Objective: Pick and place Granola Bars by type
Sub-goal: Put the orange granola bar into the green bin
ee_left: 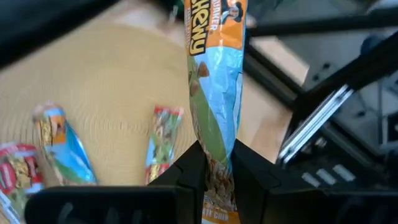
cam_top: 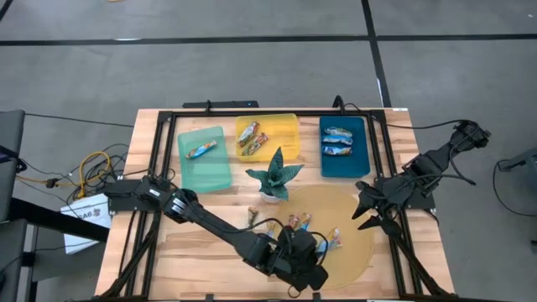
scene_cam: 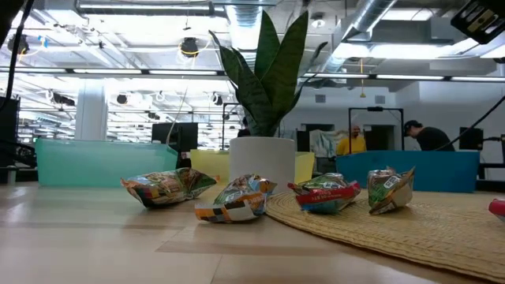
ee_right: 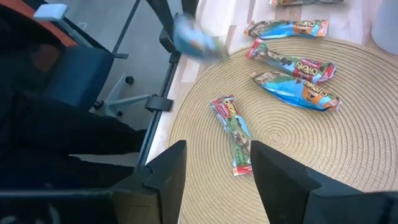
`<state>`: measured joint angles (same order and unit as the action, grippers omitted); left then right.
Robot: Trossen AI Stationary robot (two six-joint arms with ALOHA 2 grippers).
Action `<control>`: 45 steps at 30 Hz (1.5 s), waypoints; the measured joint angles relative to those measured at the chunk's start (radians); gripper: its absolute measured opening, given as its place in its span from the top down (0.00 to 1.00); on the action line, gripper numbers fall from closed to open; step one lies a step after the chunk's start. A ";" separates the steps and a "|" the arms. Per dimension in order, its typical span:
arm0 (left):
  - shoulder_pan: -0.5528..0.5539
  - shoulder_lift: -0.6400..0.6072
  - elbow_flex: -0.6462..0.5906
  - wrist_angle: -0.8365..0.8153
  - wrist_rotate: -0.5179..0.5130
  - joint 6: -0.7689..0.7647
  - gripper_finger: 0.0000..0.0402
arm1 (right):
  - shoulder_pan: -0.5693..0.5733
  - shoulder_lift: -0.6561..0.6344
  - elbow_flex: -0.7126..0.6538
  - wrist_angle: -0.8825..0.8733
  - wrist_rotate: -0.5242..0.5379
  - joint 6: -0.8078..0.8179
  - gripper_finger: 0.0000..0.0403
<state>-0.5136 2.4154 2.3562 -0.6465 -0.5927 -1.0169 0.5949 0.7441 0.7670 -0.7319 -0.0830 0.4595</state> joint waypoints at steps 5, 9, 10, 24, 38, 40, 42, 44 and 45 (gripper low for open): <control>-0.020 -0.068 0.000 -0.021 -0.120 0.004 0.88 | 0.000 0.000 0.000 0.000 0.000 -0.004 0.58; -0.037 -0.126 0.000 -0.049 -0.226 0.035 0.88 | 0.000 0.000 0.000 0.003 0.000 -0.016 0.58; -0.041 -0.141 0.000 -0.061 -0.252 0.043 0.88 | 0.000 0.000 0.000 0.004 0.000 -0.016 0.58; -0.116 -0.313 0.000 -0.435 -0.671 -0.168 0.88 | 0.000 0.000 0.000 0.011 0.002 -0.023 0.58; -0.135 -0.412 -0.022 -0.923 -0.756 -0.603 0.88 | -0.015 0.000 0.000 0.016 0.006 -0.050 0.58; -0.132 -0.418 -0.022 -0.925 -0.756 -0.594 0.88 | -0.027 0.000 0.000 0.016 0.006 -0.050 0.58; -0.125 -0.417 -0.023 -0.925 -0.745 -0.589 0.88 | -0.042 0.000 0.000 0.018 0.006 -0.050 0.58; -0.123 -0.417 -0.023 -0.924 -0.738 -0.582 0.88 | -0.056 0.000 0.000 0.019 0.006 -0.050 0.58; -0.121 -0.417 -0.023 -0.925 -0.735 -0.572 0.88 | -0.064 0.000 0.000 0.021 0.006 -0.050 0.58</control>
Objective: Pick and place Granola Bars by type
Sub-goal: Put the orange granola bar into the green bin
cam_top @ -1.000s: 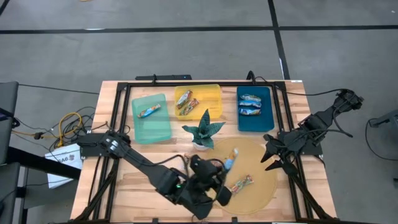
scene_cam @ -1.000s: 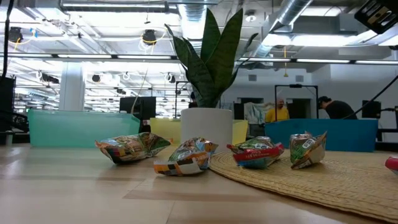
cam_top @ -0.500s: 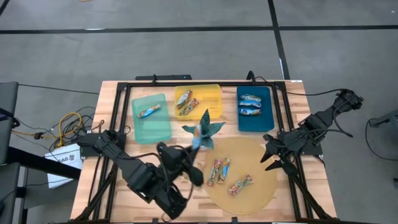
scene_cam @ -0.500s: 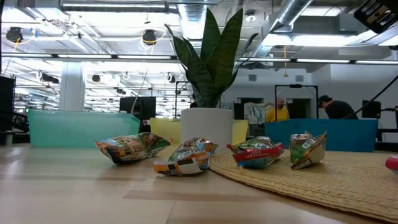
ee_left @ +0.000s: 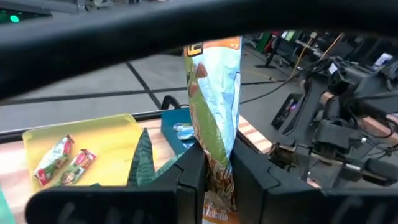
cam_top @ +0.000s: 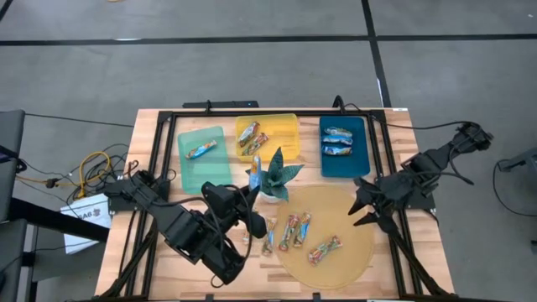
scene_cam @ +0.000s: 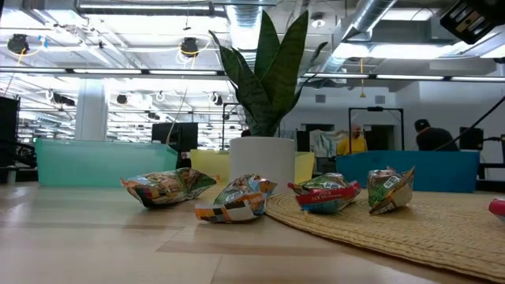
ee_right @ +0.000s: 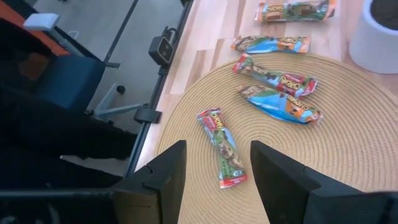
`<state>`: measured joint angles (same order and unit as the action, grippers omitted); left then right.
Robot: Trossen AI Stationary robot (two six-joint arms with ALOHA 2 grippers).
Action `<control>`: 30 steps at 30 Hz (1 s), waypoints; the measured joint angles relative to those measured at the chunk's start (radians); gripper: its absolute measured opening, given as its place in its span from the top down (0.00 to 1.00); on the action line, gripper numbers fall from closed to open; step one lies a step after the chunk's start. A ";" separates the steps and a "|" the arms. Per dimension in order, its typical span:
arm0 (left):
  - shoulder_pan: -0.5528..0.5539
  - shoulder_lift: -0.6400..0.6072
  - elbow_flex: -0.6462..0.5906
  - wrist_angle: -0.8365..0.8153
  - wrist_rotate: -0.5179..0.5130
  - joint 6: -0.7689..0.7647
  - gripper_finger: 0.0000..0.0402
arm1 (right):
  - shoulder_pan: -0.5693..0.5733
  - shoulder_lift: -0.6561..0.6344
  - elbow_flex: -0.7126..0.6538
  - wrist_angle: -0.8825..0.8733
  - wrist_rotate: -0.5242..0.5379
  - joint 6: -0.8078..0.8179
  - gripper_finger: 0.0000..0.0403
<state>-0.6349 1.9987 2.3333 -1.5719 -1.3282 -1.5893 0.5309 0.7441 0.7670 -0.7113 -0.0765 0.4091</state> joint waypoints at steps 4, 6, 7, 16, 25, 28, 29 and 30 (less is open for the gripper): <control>0.008 -0.020 -0.042 0.003 0.019 0.003 0.91 | -0.026 0.000 0.000 0.000 0.000 -0.002 0.58; 0.014 -0.060 -0.121 0.003 0.017 -0.038 0.91 | -0.035 0.000 0.000 0.000 0.000 -0.002 0.58; 0.018 -0.090 -0.181 0.003 0.016 -0.066 0.91 | -0.038 0.000 0.000 -0.001 0.000 -0.002 0.58; -0.012 -0.430 -0.763 0.075 0.054 -0.427 0.91 | -0.049 0.000 0.000 -0.009 -0.001 -0.002 0.58; -0.016 -0.756 -1.088 0.174 0.100 -0.420 0.90 | -0.049 0.000 0.000 -0.008 0.026 0.016 0.58; -0.016 -0.846 -1.170 0.176 0.116 -0.417 0.90 | -0.049 0.000 0.000 -0.007 0.052 0.044 0.58; -0.016 -0.877 -1.196 0.175 0.124 -0.413 0.90 | -0.049 0.000 0.000 -0.007 0.060 0.057 0.58; -0.016 -0.906 -1.221 0.176 0.141 -0.402 0.90 | -0.049 0.001 0.000 -0.007 0.071 0.068 0.58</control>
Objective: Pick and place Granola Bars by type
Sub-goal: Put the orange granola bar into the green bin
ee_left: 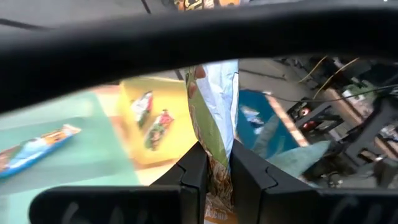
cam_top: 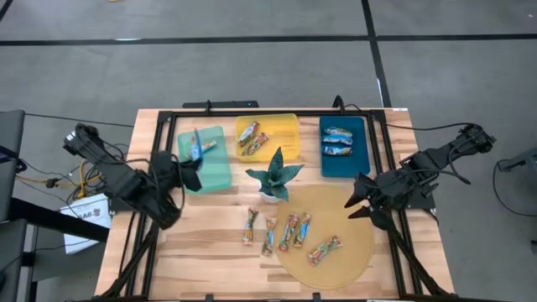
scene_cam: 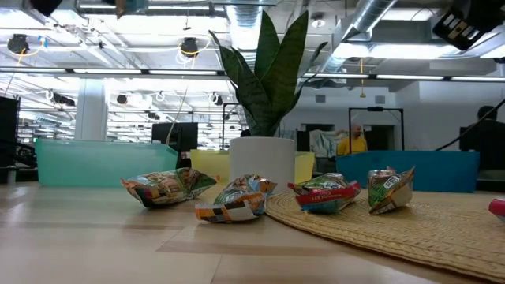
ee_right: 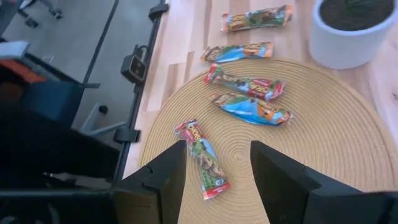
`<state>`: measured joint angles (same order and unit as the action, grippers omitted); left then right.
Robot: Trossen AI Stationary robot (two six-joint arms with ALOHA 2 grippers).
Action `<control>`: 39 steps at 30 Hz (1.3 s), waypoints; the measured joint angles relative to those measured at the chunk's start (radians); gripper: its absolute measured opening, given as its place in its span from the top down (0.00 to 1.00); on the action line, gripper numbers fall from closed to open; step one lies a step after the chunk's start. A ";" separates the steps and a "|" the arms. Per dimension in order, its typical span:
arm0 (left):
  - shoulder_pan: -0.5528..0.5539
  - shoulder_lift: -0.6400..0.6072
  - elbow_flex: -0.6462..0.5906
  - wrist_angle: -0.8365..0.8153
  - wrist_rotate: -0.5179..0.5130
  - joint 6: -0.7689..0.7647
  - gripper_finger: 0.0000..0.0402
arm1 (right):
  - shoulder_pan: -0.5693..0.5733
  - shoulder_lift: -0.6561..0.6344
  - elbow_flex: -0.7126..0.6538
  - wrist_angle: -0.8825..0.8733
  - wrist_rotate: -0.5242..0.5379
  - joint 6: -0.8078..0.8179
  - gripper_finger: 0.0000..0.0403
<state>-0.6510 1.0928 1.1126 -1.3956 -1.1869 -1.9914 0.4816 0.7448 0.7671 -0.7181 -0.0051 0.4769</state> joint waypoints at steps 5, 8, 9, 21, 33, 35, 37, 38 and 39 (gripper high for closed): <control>0.014 -0.124 -0.101 0.039 0.175 0.145 0.90 | -0.015 0.001 0.000 0.001 0.031 0.061 0.58; 0.029 -0.194 -0.152 0.059 0.269 0.223 0.90 | -0.043 0.001 0.000 0.001 0.034 0.095 0.58; 0.034 -0.216 -0.168 0.059 0.295 0.246 0.90 | -0.055 0.001 0.000 0.001 0.034 0.105 0.58; 0.144 -0.411 -0.342 0.057 0.513 0.410 0.89 | -0.194 0.001 0.000 0.013 0.034 0.173 0.58; 0.276 -0.448 -0.381 0.108 0.660 0.658 0.89 | -0.294 0.001 0.000 0.062 0.033 0.171 0.58; 0.311 -0.443 -0.381 0.135 0.687 0.720 0.89 | -0.306 0.001 0.000 0.062 0.033 0.171 0.58; 0.350 -0.442 -0.381 0.146 0.711 0.776 0.89 | -0.318 0.001 0.000 0.062 0.033 0.170 0.58; 0.371 -0.436 -0.381 0.154 0.721 0.806 0.89 | -0.324 0.001 0.000 0.062 0.033 0.170 0.58; 0.392 -0.431 -0.381 0.165 0.732 0.835 0.89 | -0.329 0.001 0.000 0.062 0.033 0.170 0.58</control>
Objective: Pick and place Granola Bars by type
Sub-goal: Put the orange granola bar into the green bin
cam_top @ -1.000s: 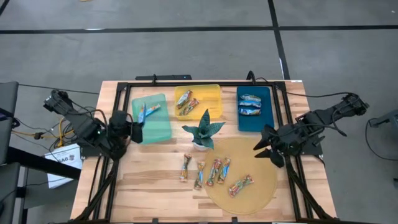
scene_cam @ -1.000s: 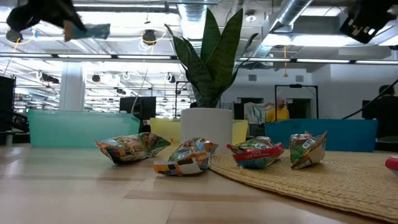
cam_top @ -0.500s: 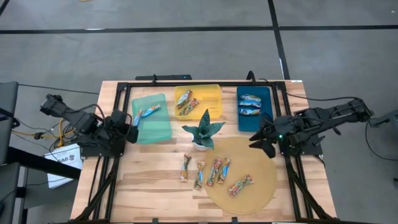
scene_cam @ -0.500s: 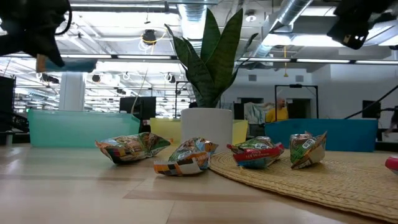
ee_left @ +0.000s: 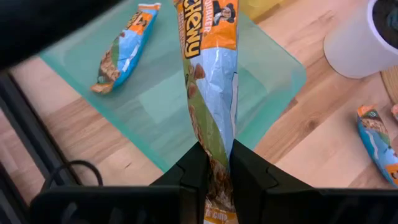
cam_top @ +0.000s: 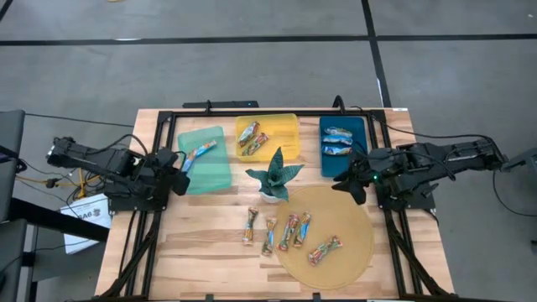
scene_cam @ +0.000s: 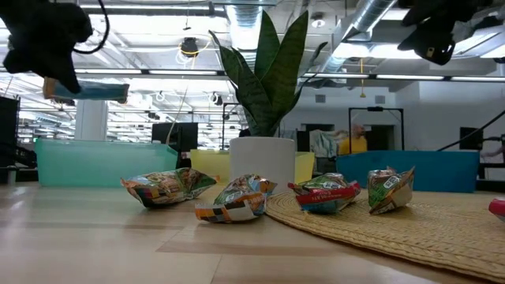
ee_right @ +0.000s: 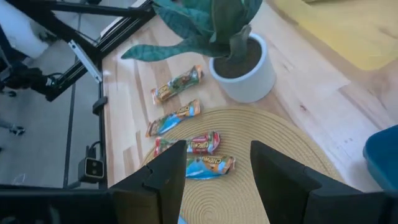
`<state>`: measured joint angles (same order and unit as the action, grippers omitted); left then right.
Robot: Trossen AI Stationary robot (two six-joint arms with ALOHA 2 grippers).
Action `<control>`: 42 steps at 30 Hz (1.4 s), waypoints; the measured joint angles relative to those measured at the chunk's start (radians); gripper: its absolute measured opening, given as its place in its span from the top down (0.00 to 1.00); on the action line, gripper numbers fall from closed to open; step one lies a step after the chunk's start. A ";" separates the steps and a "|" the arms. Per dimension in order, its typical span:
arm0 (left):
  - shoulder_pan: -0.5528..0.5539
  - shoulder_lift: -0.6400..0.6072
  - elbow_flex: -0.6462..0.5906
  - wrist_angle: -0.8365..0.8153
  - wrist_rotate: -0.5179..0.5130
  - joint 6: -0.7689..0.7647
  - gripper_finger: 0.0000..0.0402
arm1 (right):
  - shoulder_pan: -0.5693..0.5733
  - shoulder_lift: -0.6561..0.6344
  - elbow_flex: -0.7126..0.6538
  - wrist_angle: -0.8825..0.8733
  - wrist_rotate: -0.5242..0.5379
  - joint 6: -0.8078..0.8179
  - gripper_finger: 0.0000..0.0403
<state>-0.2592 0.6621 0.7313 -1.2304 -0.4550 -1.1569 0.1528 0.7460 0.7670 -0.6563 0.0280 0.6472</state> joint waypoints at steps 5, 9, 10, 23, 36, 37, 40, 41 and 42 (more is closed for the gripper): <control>0.117 0.041 0.000 0.030 0.084 0.163 0.89 | -0.014 0.000 0.000 0.001 0.000 0.000 0.58; 0.218 0.101 0.000 0.061 0.146 0.305 0.89 | -0.018 0.000 0.000 0.004 0.000 0.000 0.58; 0.246 0.120 0.000 0.074 0.157 0.341 0.89 | -0.018 0.000 0.000 0.006 0.000 0.000 0.58; 0.520 0.267 0.000 0.200 0.274 0.676 0.89 | -0.018 0.000 0.000 0.008 0.000 0.000 0.58; 0.709 0.474 0.001 0.291 0.372 0.851 0.89 | -0.018 0.000 0.000 0.007 0.000 0.008 0.58; 0.718 0.490 0.001 0.300 0.371 0.855 0.89 | -0.018 0.000 0.000 0.007 0.000 0.008 0.58; 0.740 0.535 0.001 0.314 0.371 0.880 0.89 | -0.018 0.000 0.000 0.007 0.001 0.008 0.58; 0.744 0.550 0.001 0.314 0.371 0.894 0.89 | -0.018 0.000 0.000 0.007 0.001 0.008 0.58; 0.748 0.565 0.001 0.314 0.371 0.910 0.89 | -0.018 0.000 0.000 0.007 0.001 0.008 0.58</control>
<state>0.4891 1.2267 0.7319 -0.9160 -0.0841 -0.2464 0.1349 0.7460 0.7673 -0.6491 0.0288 0.6552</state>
